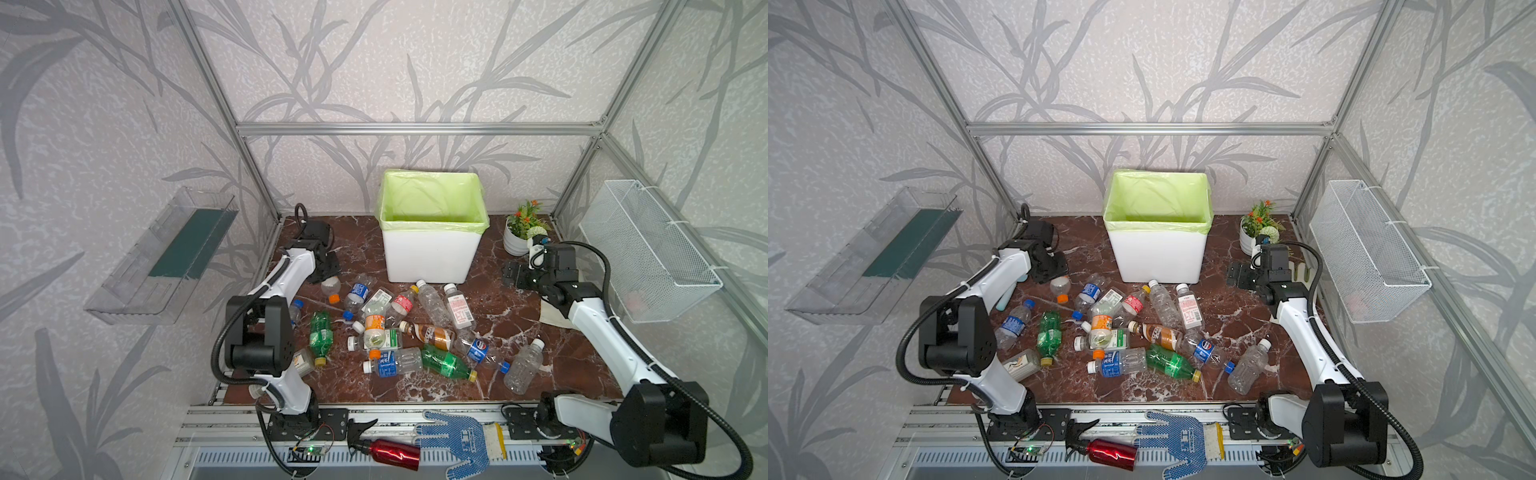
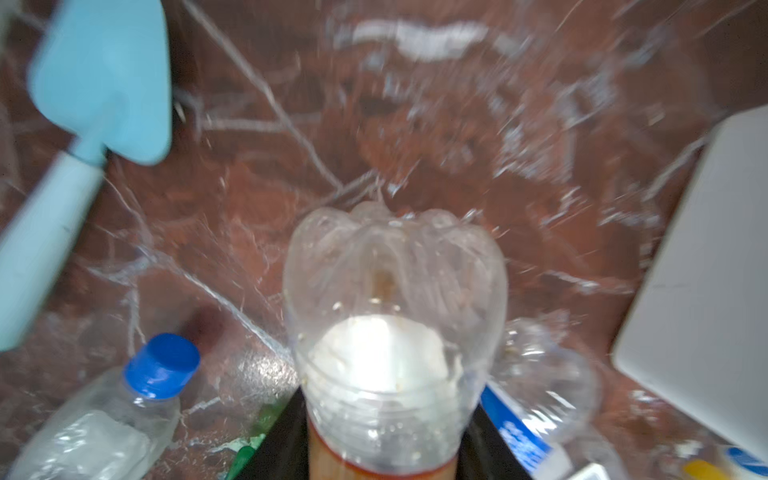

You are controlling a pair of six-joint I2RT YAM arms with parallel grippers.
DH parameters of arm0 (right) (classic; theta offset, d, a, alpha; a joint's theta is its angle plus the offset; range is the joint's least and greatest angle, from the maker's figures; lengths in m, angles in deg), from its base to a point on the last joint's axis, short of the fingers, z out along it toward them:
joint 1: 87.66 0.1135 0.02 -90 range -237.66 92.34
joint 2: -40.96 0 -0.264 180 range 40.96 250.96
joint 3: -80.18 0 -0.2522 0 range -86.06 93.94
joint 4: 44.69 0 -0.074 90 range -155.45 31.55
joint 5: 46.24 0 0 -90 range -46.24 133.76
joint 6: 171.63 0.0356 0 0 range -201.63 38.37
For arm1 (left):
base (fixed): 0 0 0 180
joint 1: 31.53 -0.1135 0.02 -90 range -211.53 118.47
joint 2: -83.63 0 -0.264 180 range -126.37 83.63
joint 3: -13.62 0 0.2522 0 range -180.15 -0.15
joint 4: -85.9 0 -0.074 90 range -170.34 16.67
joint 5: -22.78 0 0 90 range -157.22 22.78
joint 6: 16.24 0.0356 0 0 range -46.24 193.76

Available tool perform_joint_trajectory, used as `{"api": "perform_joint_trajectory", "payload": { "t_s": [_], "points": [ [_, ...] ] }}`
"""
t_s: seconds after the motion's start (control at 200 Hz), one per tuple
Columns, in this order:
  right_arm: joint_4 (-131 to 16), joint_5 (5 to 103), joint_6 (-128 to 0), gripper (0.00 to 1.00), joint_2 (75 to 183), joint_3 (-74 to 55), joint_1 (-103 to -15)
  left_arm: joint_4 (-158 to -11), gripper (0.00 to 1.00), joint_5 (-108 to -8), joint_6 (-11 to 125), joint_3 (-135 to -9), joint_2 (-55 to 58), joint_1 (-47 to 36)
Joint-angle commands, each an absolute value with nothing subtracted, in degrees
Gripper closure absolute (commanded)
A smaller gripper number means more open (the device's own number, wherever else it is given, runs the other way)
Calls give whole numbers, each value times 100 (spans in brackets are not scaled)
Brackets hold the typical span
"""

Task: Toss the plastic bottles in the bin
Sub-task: 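Carry the bottle with the left gripper over the bin and release it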

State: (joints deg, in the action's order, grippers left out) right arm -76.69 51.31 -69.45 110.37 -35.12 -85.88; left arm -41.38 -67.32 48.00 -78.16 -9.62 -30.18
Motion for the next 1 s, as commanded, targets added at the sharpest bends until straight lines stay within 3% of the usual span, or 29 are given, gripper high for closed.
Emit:
{"api": "perform_joint_trajectory", "payload": {
  "t_s": [0.0, 0.24, 0.335, 0.46, 0.52, 0.585, 0.64, 0.81, 0.995],
  "points": [
    [-7588, 5107, -6968, 1, 10880, -3506, -8634, -4472, 56, -6850, 5066, -8611, 95, -3052],
    [-7541, 4993, -6917, 1, 10449, -3687, -8772, -6925, 56, -6440, 4869, -9053, 1378, -3013],
    [-7566, 5061, -6913, 1, 10329, -3739, -8792, -7167, 57, -5965, 4774, -9384, 938, -2639],
    [-7662, 5532, -6880, 1, 10408, -3644, -8784, -6410, 53, -5790, 5369, -10366, -302, -1375],
    [-7779, 5647, -6868, 0, 10467, -3554, -8784, -5762, 44, -5677, 5685, -11161, -965, -819],
    [-7892, 5679, -6886, 0, 10446, -3487, -8784, -5165, 2, -5875, 5964, -12098, -1428, -445],
    [-7974, 5609, -6923, 0, 10343, -3481, -8784, -5119, 1, -5977, 6048, -12461, -1471, -332],
    [-8057, 5360, -6981, 1, 10032, -3647, -8792, -6885, 1, -6809, 6075, -10903, -55, -329],
    [-8016, 5464, -6894, 1, 10086, -3761, -8788, -6690, 1, -7652, 6403, -9804, 903, -337]
  ]
}}
